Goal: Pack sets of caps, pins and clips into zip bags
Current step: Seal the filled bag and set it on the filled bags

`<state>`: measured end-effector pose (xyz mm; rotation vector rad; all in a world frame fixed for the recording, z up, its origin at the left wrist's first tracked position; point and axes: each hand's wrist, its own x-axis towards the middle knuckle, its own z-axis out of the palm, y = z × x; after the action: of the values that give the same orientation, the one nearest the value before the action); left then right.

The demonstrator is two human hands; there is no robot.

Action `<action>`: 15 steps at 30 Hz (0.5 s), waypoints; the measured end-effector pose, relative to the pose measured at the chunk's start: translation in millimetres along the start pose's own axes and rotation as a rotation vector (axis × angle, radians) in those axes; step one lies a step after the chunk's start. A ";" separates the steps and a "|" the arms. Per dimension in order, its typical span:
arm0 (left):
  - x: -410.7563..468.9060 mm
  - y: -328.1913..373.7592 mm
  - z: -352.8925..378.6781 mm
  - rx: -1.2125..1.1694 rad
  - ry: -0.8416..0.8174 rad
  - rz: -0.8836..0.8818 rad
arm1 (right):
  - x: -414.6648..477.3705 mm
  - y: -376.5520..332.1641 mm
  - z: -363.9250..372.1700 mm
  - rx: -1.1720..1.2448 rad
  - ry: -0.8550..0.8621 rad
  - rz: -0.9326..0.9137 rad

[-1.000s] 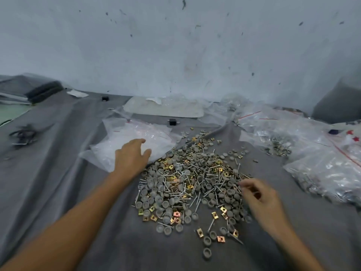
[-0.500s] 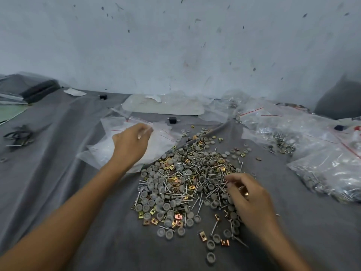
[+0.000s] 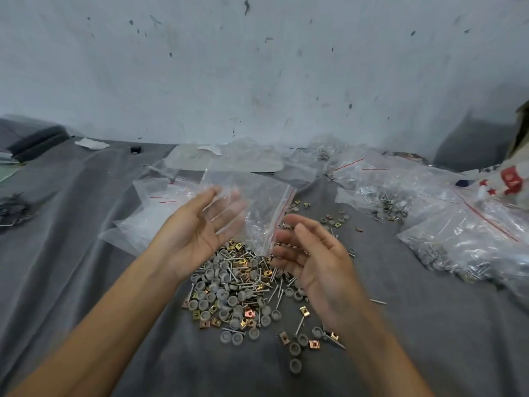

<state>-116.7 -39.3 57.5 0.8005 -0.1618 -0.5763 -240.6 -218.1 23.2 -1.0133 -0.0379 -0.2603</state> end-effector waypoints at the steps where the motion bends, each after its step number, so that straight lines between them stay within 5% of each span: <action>1: -0.2 -2.0 -3.3 -0.029 0.016 -0.006 | -1.5 -0.4 1.0 -0.034 0.017 -0.030; 11: -8.0 -19.9 -10.5 -0.047 0.133 -0.060 | -9.3 5.4 5.9 -0.453 -0.095 -0.086; 15: -14.1 -25.3 -17.1 0.058 0.196 -0.108 | -8.8 -1.0 1.0 -1.151 -0.181 -0.337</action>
<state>-133.3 -34.8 28.6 0.9210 0.0455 -0.5934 -249.3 -216.0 23.3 -2.1809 -0.2452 -0.5192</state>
